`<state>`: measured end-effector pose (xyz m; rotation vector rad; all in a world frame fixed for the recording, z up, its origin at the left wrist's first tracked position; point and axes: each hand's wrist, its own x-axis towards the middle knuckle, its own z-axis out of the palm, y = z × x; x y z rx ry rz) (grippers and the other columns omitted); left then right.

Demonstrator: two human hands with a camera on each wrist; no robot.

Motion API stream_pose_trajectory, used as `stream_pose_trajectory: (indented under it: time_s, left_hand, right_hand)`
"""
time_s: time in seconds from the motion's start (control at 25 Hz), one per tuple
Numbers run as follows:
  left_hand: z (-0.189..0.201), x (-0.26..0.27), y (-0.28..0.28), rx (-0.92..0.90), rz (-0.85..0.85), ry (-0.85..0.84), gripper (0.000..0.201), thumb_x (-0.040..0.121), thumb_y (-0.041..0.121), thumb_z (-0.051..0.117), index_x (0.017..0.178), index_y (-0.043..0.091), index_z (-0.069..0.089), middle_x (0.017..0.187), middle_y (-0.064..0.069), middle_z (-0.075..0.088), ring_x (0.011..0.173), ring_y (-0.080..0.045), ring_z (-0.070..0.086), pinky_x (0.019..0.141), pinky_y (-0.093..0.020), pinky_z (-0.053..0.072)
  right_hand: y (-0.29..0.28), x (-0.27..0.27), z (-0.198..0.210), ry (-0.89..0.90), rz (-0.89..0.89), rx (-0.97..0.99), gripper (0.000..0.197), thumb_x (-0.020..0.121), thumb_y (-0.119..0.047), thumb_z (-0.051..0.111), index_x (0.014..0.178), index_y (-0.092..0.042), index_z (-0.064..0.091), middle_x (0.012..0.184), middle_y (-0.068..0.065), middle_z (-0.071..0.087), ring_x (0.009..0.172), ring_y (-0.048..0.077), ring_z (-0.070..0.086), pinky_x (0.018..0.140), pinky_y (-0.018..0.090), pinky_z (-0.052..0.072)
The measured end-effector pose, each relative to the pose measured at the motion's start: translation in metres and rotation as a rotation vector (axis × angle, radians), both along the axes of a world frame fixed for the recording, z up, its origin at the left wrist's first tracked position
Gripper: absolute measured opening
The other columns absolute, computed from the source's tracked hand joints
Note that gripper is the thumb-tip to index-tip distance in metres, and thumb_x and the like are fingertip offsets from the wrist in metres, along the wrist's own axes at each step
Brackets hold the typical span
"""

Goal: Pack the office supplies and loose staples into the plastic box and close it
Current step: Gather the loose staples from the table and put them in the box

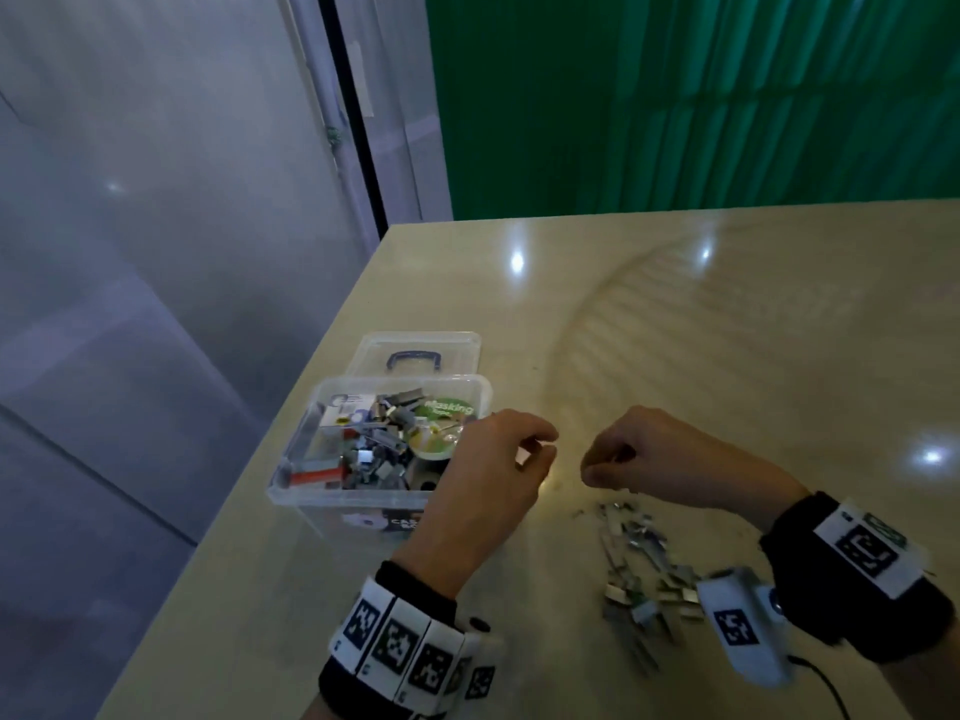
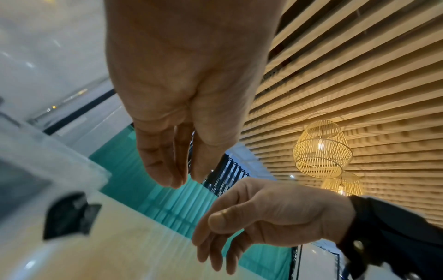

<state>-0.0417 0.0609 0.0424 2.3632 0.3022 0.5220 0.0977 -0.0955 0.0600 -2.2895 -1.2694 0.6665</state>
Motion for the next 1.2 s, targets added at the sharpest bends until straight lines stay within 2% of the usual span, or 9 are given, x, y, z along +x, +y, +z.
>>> stream_pose_trajectory:
  time_s: [0.08,0.16,0.28,0.4,0.56,0.76,0.88,1.04,1.2]
  left_hand:
    - [-0.020,0.013,-0.032,-0.027,-0.045,0.075,0.016,0.092,0.021,0.068,0.107,0.018,0.074,0.101,0.006,0.070,0.088,-0.002,0.063,0.082,-0.021,0.053]
    - [-0.044,0.021,-0.053,-0.045,-0.064,0.169,0.018,0.092,0.023,0.067,0.108,0.019,0.074,0.102,0.005,0.070,0.090,-0.004,0.064,0.085,-0.028,0.055]
    - [-0.072,0.029,-0.073,-0.028,-0.050,0.310,0.024,0.092,0.026,0.065,0.115,0.021,0.072,0.110,0.004,0.068,0.096,-0.005,0.063,0.086,-0.022,0.050]
    - [-0.094,0.035,-0.081,-0.023,-0.003,0.412,0.034,0.090,0.030,0.067,0.123,0.020,0.067,0.119,-0.001,0.061,0.102,-0.013,0.060,0.085,-0.023,0.048]
    - [-0.113,0.044,-0.087,0.035,0.041,0.509,0.043,0.080,0.038,0.076,0.116,0.018,0.062,0.112,-0.004,0.050,0.098,-0.021,0.054,0.083,-0.032,0.051]
    - [-0.119,0.049,-0.089,-0.059,0.120,0.411,0.026,0.086,0.024,0.074,0.110,0.016,0.067,0.110,-0.003,0.056,0.096,-0.018,0.062,0.084,-0.029,0.056]
    - [-0.120,0.051,-0.085,-0.104,0.140,0.382,0.019,0.086,0.015,0.072,0.105,0.015,0.071,0.105,-0.003,0.066,0.093,-0.016,0.065,0.082,-0.024,0.054]
    - [-0.120,0.049,-0.082,-0.168,0.137,0.376,0.021,0.083,0.011,0.071,0.103,0.016,0.071,0.099,-0.003,0.072,0.087,-0.013,0.067,0.083,-0.028,0.057]
    - [-0.121,0.047,-0.080,-0.218,0.110,0.367,0.024,0.087,0.017,0.070,0.111,0.014,0.070,0.102,-0.003,0.071,0.088,-0.010,0.066,0.084,-0.027,0.057]
  right_hand:
    - [-0.030,0.013,-0.020,0.001,-0.003,-0.120,0.015,0.090,-0.033,0.072,0.094,-0.021,0.079,0.085,-0.012,0.074,0.076,0.000,0.068,0.076,0.028,0.058]
    - [-0.050,0.021,-0.044,0.003,-0.020,-0.197,0.015,0.089,-0.031,0.074,0.097,-0.019,0.078,0.089,-0.010,0.072,0.081,0.006,0.067,0.078,0.030,0.056]
    - [-0.065,0.026,-0.075,-0.088,-0.021,-0.213,0.031,0.088,-0.027,0.073,0.119,-0.020,0.070,0.113,-0.003,0.064,0.094,0.010,0.059,0.077,0.022,0.045]
    - [-0.065,0.028,-0.098,-0.106,-0.050,-0.189,0.047,0.089,-0.032,0.072,0.133,-0.023,0.060,0.127,0.001,0.056,0.109,0.016,0.055,0.086,0.026,0.044]
    - [-0.062,0.027,-0.121,-0.136,-0.056,-0.214,0.059,0.086,-0.035,0.074,0.140,-0.027,0.051,0.124,0.002,0.047,0.114,0.023,0.050,0.089,0.029,0.043]
    - [-0.057,0.015,-0.117,-0.165,-0.095,-0.165,0.035,0.090,-0.006,0.059,0.122,-0.022,0.061,0.111,0.002,0.050,0.096,0.018,0.051,0.075,0.030,0.044]
    - [-0.056,0.010,-0.117,-0.185,-0.114,-0.116,0.021,0.091,-0.011,0.061,0.110,-0.018,0.066,0.108,0.003,0.055,0.095,0.018,0.054,0.080,0.032,0.051]
    - [-0.059,0.012,-0.120,-0.166,-0.157,-0.062,0.015,0.087,-0.015,0.067,0.102,-0.017,0.070,0.100,0.002,0.061,0.090,0.017,0.057,0.079,0.034,0.053]
    - [-0.067,0.018,-0.123,-0.102,-0.180,0.010,0.015,0.086,-0.020,0.070,0.101,-0.021,0.072,0.098,-0.004,0.065,0.087,0.010,0.059,0.075,0.025,0.052]
